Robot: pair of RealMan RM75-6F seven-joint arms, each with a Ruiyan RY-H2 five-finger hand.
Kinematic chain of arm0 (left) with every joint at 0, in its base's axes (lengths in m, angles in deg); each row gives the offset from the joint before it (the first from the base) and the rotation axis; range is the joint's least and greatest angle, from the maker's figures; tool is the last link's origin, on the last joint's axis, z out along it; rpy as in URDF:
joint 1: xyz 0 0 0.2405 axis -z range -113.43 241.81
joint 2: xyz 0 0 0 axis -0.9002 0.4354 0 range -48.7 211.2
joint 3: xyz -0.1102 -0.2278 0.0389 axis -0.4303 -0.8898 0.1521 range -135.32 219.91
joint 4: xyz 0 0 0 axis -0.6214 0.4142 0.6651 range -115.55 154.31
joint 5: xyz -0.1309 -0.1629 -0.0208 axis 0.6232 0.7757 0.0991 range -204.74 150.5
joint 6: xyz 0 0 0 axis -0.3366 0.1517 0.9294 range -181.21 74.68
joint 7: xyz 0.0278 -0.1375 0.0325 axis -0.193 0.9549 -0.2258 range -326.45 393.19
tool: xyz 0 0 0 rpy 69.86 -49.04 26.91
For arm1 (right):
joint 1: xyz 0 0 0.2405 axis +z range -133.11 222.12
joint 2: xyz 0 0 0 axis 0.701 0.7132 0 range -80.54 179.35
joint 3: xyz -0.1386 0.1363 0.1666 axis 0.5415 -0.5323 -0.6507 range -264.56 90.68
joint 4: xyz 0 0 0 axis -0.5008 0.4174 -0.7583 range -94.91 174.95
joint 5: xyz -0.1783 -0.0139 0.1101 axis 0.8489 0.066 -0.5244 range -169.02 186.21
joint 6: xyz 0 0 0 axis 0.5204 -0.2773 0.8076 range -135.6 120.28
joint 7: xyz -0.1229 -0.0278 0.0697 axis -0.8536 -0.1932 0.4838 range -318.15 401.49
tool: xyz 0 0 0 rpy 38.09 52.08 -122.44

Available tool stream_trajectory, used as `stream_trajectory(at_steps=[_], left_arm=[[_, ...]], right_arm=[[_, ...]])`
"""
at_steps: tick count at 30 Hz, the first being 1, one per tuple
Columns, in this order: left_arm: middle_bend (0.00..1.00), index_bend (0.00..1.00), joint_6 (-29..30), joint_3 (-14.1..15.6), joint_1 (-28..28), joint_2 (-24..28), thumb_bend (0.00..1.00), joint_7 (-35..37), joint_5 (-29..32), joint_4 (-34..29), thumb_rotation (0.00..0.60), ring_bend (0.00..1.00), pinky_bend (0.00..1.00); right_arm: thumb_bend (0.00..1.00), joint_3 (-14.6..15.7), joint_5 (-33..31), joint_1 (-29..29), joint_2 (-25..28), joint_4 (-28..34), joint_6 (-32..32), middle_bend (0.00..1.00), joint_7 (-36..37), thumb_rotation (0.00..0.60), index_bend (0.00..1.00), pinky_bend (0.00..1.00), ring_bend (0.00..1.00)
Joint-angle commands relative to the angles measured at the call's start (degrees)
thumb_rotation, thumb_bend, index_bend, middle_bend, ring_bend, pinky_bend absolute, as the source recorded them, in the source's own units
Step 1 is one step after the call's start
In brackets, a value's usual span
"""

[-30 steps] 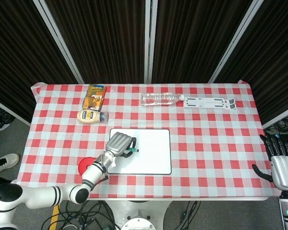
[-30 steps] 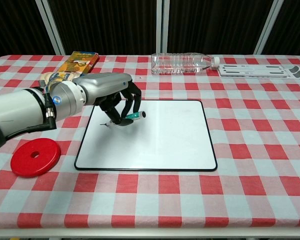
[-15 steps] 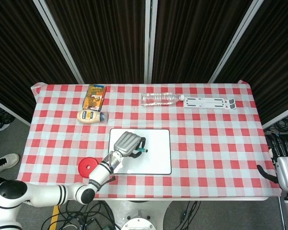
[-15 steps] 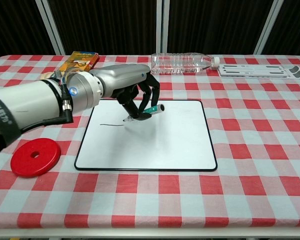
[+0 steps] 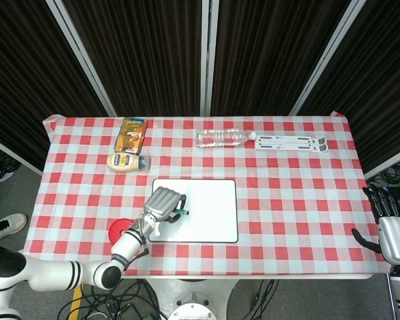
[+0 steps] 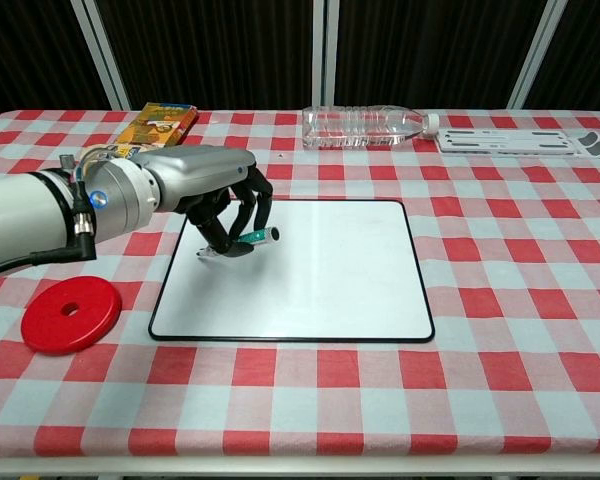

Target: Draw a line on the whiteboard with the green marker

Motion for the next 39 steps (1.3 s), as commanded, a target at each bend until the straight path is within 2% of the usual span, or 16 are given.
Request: stream_trajectory(at_steps=[1,10,21,24,28,33,39], left_arm=[[0.61,0.60,-0.3,0.3,0.2,-0.7,0.44,0.2,0.5,1.2,0.600,0.83,0.94],[0.61,0.60,-2.4,-0.5,1.8,-3.5,0.44,1.6,1.1,3.2,0.600,0.83,0.94],[0.61,0.60,-4.3,-2.9,6.1,-9.6,0.44,1.1,2.3,7.5,0.600,0.83,0.94],[0.61,0.60,-3.8,-3.4,6.8,-9.9,0.44,0.6,2.1,6.6,0.600,0.83,0.94],[0.61,0.60,-0.7,-3.7,6.2,-7.0,0.44,-0.1,-0.2,1.3,0.600,0.83,0.94],[0.62,0.60,4.9,-3.4,3.3,0.3,0.44,-0.5,-3.7,-6.3,0.600,0.83,0.94],[0.61,0.60,12.9,1.2,-0.9,6.1,0.44,-6.2,-8.2,-6.4,0.600,0.83,0.94]], right_arm=[[0.15,0.1,-0.1,0.0,0.0,0.1,-0.2,0.02,-0.1,0.600,0.00,0.00,0.00],[0.15,0.1,-0.6,-0.2,0.5,0.3,-0.4,0.02,-0.1,0.600,0.00,0.00,0.00],[0.14,0.2,-1.7,-1.5,1.7,0.0,0.5,0.02,0.8,0.600,0.00,0.00,0.00],[0.14,0.2,-1.8,-1.9,2.0,0.0,0.9,0.02,1.1,0.600,0.00,0.00,0.00],[0.14,0.0,-1.7,-1.9,2.0,-0.3,1.2,0.02,1.8,0.600,0.00,0.00,0.00],[0.14,-0.2,-0.6,-1.2,1.5,-0.8,0.9,0.02,2.3,0.600,0.00,0.00,0.00],[0.14,-0.2,0.3,-0.3,0.9,-0.9,0.3,0.02,2.2,0.600,0.00,0.00,0.00]])
